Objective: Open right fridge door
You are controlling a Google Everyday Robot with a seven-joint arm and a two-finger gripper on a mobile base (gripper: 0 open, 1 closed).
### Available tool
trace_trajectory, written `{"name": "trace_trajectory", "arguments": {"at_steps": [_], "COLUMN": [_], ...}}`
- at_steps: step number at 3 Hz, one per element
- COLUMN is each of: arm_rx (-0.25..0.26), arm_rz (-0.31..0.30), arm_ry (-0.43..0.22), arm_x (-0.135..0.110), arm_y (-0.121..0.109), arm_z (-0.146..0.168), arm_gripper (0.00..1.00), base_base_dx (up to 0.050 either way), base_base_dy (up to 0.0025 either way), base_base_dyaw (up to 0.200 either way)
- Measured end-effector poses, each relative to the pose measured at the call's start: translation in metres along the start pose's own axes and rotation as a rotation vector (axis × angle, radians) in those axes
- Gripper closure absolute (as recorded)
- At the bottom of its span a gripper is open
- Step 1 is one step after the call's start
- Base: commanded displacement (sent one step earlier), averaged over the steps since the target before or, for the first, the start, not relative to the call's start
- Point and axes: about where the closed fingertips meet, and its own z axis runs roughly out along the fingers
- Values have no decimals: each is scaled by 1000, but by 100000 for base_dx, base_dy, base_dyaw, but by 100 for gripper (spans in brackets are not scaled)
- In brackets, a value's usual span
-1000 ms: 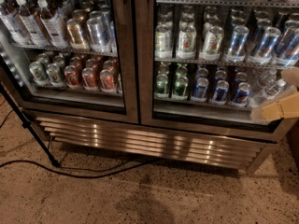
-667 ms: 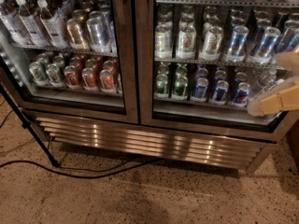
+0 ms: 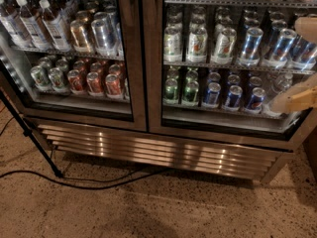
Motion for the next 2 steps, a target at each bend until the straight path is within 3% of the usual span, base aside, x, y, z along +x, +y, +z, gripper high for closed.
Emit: {"name": "trace_trajectory", "arguments": {"at_steps": [1, 2], "arm_rx": [3, 1], "arm_rz": [-37, -38], "arm_ry": [-89, -85], "arm_x": [-15, -15], "arm_y": [3, 2], "arm_z": [-7, -5], "arm_gripper": [0, 0], "base_base_dx": [0, 0], "base_base_dy": [0, 0], "base_base_dyaw": [0, 0]}}
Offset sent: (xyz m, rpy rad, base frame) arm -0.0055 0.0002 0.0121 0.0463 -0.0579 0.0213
